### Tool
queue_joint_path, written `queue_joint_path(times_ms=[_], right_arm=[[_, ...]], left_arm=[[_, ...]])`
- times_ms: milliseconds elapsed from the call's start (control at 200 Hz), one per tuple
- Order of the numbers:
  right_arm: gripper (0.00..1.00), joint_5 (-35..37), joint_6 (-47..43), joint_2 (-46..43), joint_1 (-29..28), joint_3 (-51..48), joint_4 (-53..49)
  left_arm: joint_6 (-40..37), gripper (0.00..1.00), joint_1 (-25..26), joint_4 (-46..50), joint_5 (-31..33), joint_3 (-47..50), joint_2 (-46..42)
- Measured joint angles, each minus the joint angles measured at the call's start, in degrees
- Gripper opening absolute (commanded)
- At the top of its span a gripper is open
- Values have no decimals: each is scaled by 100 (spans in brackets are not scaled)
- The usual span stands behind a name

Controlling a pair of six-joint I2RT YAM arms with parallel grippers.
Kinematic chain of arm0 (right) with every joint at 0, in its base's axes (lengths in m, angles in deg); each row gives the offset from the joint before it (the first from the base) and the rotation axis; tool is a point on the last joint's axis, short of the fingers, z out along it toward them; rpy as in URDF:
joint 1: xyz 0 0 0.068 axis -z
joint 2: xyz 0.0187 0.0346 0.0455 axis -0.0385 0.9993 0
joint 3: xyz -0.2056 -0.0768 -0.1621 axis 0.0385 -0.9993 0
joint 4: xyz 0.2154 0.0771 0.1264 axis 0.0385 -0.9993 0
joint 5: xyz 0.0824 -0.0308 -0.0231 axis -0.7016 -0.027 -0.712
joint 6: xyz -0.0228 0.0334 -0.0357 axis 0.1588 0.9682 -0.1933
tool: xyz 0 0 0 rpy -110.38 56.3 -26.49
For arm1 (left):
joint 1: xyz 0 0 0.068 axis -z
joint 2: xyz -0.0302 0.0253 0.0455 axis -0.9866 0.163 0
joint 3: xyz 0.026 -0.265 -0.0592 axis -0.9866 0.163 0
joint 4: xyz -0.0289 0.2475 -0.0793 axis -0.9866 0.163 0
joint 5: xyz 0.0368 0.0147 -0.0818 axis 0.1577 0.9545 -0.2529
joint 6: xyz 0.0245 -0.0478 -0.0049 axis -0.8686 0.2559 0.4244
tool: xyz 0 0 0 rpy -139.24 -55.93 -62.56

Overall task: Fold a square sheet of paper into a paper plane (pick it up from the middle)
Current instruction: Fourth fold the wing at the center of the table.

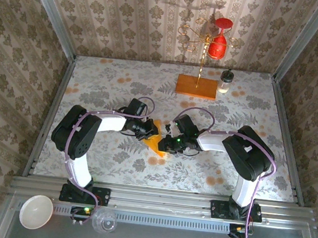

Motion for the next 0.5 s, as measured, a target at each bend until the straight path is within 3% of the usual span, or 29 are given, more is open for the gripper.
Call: queue_joint_path(times_ms=[500], right_arm=[[21, -24, 7, -490, -173, -348, -20]], left_arm=[[4, 15, -11, -87, -9, 151, -101]])
